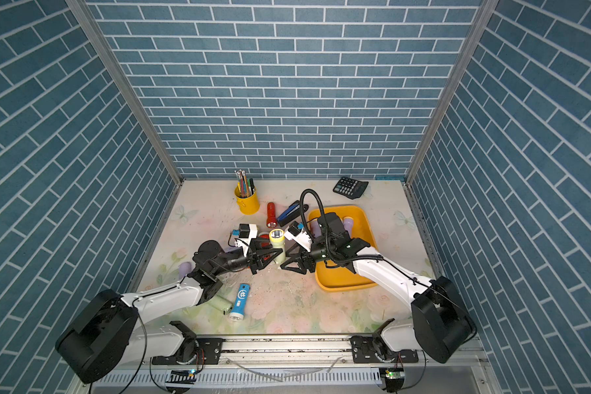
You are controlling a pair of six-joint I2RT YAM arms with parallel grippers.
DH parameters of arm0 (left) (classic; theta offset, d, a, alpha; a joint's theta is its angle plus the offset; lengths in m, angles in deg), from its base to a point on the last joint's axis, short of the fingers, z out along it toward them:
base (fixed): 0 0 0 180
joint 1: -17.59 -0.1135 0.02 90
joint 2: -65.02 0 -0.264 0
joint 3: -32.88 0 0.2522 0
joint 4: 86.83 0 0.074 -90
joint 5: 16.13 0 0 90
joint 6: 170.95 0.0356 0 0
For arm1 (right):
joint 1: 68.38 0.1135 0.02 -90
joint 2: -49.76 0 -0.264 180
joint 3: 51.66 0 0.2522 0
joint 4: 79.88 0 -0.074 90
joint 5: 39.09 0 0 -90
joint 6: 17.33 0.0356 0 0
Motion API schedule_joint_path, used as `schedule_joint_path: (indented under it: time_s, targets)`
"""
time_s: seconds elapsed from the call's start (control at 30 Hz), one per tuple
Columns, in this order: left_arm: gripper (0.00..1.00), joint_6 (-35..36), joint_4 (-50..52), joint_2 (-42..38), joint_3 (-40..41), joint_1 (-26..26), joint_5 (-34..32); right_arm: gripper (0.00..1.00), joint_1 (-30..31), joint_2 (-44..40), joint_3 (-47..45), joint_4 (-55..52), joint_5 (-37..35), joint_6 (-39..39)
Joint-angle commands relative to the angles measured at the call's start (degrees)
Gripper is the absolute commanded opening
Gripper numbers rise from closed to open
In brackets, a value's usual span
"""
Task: Put the flashlights into the storage boxes
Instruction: Adjust the flashlight.
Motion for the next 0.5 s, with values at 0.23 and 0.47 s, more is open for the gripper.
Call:
schedule_joint_path:
  time_s: [0.23, 0.47]
  targets:
    - [0.13, -7.59, -15.92, 5.56, -0.26, 0.06, 2.21, 0.58, 0.54, 0.32, -0.6, 11.51, 3.19, 3.5]
    - [0.13, -8.26, -17.51, 5.92, -0.11, 0.19, 1.56, 0.61, 0.4, -0.18, -3.7, 20.3, -1.83, 9.44]
